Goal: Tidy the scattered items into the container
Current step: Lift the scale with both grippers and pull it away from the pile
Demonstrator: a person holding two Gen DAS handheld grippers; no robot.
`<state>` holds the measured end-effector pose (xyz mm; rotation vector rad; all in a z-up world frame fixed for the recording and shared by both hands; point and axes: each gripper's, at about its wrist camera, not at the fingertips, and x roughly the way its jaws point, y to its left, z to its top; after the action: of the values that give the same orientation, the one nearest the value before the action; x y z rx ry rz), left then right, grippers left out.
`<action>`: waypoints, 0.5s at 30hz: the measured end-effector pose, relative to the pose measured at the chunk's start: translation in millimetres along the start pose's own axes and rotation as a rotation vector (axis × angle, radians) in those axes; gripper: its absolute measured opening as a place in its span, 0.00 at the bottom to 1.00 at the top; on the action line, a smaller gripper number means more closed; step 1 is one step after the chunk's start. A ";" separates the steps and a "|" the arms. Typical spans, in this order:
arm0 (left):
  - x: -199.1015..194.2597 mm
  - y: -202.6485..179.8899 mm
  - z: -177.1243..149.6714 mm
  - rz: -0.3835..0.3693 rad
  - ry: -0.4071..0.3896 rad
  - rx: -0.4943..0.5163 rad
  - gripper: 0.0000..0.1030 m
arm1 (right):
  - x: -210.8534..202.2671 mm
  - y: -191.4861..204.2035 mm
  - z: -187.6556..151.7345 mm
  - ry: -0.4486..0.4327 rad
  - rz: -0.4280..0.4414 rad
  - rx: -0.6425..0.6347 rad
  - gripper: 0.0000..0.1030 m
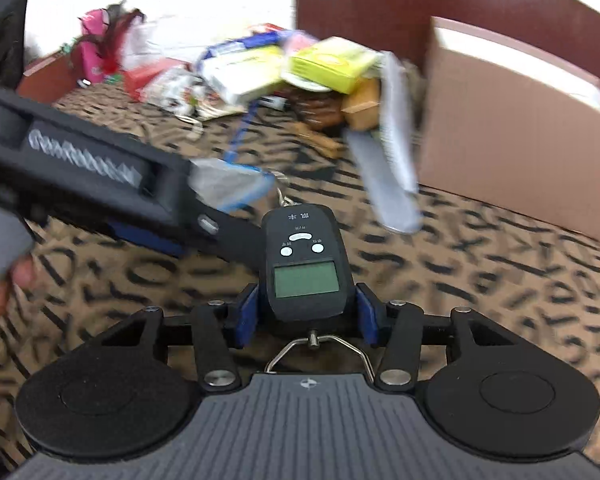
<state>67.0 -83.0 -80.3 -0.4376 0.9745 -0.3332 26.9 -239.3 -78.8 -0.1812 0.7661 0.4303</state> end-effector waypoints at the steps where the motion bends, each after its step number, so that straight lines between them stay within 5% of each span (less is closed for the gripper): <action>1: 2.5 -3.3 0.8 0.000 0.001 0.006 0.86 | -5.9 -3.6 -3.8 0.006 0.002 0.013 0.53; 13: 40.7 -72.4 8.4 0.027 0.081 0.132 0.90 | -28.1 2.9 -25.9 -0.006 0.042 0.008 0.56; 15: 42.5 -78.7 6.8 0.036 0.092 0.161 0.82 | -30.4 1.4 -28.3 -0.011 0.043 0.009 0.56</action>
<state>88.9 -169.1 -68.3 -0.2599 1.0355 -0.3992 -11.0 -256.3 -77.5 -0.1544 0.7621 0.4685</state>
